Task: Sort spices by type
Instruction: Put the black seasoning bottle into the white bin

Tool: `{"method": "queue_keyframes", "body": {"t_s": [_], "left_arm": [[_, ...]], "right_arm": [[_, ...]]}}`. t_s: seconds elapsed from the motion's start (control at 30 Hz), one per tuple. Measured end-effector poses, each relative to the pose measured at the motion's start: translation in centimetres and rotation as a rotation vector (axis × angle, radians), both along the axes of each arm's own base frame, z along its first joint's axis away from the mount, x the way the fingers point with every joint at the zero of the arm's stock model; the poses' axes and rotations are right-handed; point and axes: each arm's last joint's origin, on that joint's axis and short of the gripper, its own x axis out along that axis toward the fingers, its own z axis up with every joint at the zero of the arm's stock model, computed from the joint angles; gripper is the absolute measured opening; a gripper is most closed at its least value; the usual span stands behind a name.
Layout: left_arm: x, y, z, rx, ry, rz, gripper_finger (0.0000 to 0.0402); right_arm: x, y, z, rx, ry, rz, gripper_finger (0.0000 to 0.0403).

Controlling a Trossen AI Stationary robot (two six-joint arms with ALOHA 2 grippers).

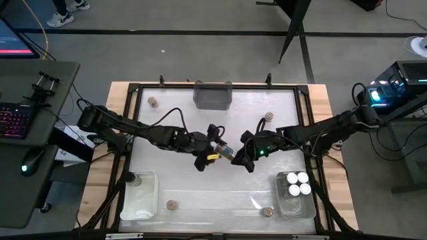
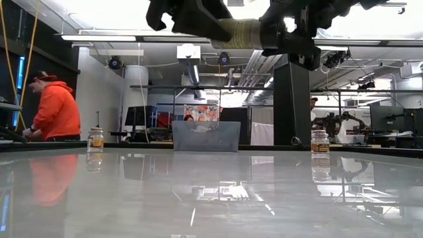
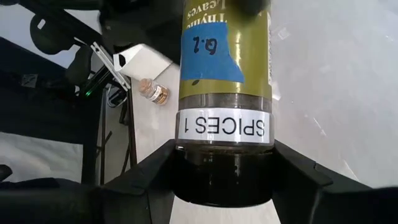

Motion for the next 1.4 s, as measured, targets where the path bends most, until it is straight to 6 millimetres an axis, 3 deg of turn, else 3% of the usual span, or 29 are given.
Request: {"method": "queue_keyframes", "body": {"t_s": [0.1,0.53,1.0,1.2,1.4], "left_arm": [[0.26,-0.27,-0.28,0.02,0.005,-0.078,0.0275],[0.67,-0.34,-0.42,0.003,-0.023,-0.072,0.0248],[0.83,-1.13,-0.16,-0.044,-0.062,-0.124,0.0232],[0.99,-1.11,-0.42,-0.052,-0.057,-0.105,0.0173],[0.57,-0.82,-0.53,-0.022,-0.016,-0.029,0.0159]], "right_arm": [[-0.01,0.04,-0.03,0.004,0.004,0.007,0.0199],[0.44,0.38,0.92,0.05,-0.103,0.096,0.0199],[0.25,0.34,0.57,0.05,-0.06,0.089,0.0199],[0.34,0.48,0.7,0.071,-0.076,0.078,0.02],[0.4,0.3,0.91,0.157,-0.072,-0.004,0.0284]]}}
